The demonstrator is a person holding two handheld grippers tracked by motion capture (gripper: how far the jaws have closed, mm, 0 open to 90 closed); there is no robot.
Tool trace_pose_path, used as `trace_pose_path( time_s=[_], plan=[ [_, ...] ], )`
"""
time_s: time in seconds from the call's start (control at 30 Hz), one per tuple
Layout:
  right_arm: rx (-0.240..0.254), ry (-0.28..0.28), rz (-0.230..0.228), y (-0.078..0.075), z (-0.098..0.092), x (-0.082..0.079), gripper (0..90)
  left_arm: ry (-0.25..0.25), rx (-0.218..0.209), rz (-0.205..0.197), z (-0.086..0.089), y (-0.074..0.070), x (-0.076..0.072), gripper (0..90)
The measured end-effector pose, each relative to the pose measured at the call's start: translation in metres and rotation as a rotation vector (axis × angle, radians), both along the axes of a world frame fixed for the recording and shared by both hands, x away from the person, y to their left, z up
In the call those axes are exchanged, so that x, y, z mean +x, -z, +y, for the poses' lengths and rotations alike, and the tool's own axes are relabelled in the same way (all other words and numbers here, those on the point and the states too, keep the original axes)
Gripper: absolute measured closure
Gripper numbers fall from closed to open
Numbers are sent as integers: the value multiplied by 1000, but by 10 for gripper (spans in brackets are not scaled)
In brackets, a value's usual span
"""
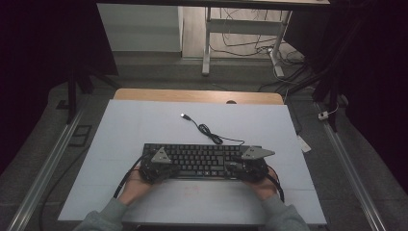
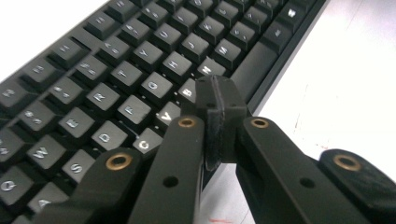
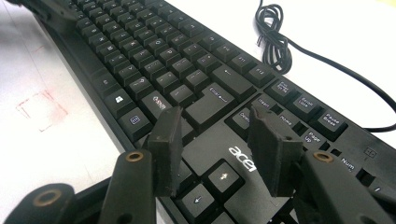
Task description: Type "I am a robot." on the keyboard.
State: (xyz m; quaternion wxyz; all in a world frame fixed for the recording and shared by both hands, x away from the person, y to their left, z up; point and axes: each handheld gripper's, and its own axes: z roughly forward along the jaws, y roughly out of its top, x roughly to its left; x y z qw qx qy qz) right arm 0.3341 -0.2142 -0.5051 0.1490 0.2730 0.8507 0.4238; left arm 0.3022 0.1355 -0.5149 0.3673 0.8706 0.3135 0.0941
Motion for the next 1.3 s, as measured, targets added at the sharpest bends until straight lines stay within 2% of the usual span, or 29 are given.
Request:
trace_pose_path(
  time_s=[0.27,0.33,0.5,0.67,0.87,1.3],
  plan=[
    [0,0,-2,0,0,0,549,-48,-63,-16,16,-10,1,866],
    [2,1,-3,-1,0,0,549,-64,-74,-20,20,-11,2,816],
    [-2,-5,-6,-1,0,-1,542,-129,-91,-33,28,-14,4,604],
    [0,-5,-6,0,0,0,538,-157,-97,-33,31,-14,5,508],
    [0,-7,-6,0,0,0,536,-163,-99,-32,33,-15,5,474],
    [-6,-8,-8,-1,1,-1,535,-165,-99,-32,35,-15,5,467]
  ],
)
